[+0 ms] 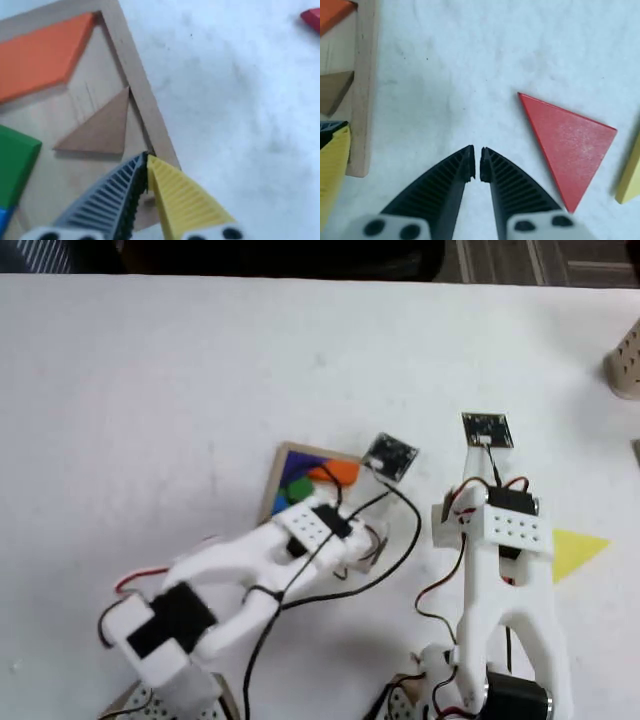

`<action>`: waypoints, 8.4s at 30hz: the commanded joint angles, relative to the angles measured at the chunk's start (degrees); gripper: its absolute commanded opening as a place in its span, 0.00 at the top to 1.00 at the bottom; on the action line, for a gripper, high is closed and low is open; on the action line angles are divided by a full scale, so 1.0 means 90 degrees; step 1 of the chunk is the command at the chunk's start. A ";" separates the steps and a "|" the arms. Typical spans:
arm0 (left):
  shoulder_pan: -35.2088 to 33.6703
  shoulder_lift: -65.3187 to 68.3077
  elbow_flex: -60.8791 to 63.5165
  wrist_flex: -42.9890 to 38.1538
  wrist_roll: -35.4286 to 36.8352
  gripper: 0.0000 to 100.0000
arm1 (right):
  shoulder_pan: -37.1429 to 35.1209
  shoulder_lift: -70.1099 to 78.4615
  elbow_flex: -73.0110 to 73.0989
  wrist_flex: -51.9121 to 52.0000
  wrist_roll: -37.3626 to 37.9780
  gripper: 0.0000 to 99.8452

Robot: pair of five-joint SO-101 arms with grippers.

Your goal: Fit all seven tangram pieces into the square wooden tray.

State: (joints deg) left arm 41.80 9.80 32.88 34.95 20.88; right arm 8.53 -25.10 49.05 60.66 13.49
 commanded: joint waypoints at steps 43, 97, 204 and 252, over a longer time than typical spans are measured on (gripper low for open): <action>-0.1079 0.0601 -0.1162 -0.0117 0.0117 0.98 | -0.0073 -0.0249 -0.0020 -0.0093 0.0088 0.98; -0.4361 -0.2711 0.1377 -0.0664 -0.1553 0.98 | 0.1675 -0.0249 -0.1592 0.0464 0.1446 0.85; -0.4518 -0.1158 0.0332 -0.0694 -0.2198 0.98 | 0.2164 0.5397 -0.6115 0.2535 0.6369 0.70; -0.4518 -0.1148 0.0332 -0.0694 -0.2208 0.98 | 0.1841 0.5709 -0.5910 0.2584 0.5578 0.82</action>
State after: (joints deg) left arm 1.27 -0.31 39.12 30.73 1.63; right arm 25.76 26.24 0.00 78.51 65.89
